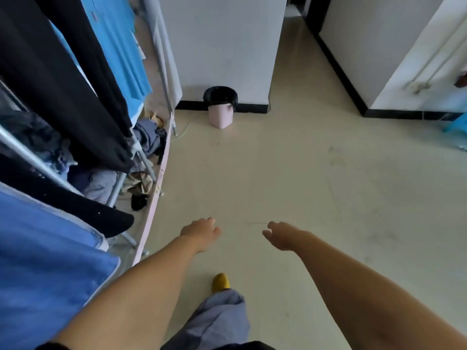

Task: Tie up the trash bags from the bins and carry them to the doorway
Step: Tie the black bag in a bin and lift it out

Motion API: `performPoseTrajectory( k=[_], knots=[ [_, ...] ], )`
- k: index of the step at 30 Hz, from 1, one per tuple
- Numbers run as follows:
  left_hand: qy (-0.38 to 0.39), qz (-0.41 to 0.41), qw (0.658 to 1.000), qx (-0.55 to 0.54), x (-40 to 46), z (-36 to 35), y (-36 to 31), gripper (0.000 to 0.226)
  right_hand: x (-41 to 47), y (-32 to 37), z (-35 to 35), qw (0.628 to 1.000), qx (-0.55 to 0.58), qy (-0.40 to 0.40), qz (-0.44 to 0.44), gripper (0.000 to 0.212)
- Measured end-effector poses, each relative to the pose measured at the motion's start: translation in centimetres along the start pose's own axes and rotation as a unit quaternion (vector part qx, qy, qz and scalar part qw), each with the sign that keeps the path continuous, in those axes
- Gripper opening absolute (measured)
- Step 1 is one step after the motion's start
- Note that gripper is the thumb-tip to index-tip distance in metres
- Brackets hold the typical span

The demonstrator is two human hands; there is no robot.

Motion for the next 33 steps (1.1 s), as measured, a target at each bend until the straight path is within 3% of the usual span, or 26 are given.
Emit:
performPoseTrajectory(
  k=[12,24,33],
  knots=[
    [0.021,-0.006,1.0,0.009,21.5,16.5,3.3,0.049,18.8,5.0,18.8,1.0,0.004,0.008,0.001,0.053],
    [-0.015,0.033,0.999,-0.021,44.5,32.9,3.7,0.05,40.5,7.6,41.1,0.998,-0.037,-0.01,0.051,0.051],
    [-0.019,0.036,0.998,-0.039,58.4,41.6,9.3,0.049,53.2,12.4,50.7,0.999,-0.022,0.003,0.047,0.051]
  ],
)
Point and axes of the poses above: each hand's wrist, its own x-axis towards the middle knuckle, its own z-axis out of the back of the hand, y = z × x, the point moved 7 cm from there along x, towards the middle knuckle, and after that the axes turned 13 degrees about -z, right-handed, at the moved point
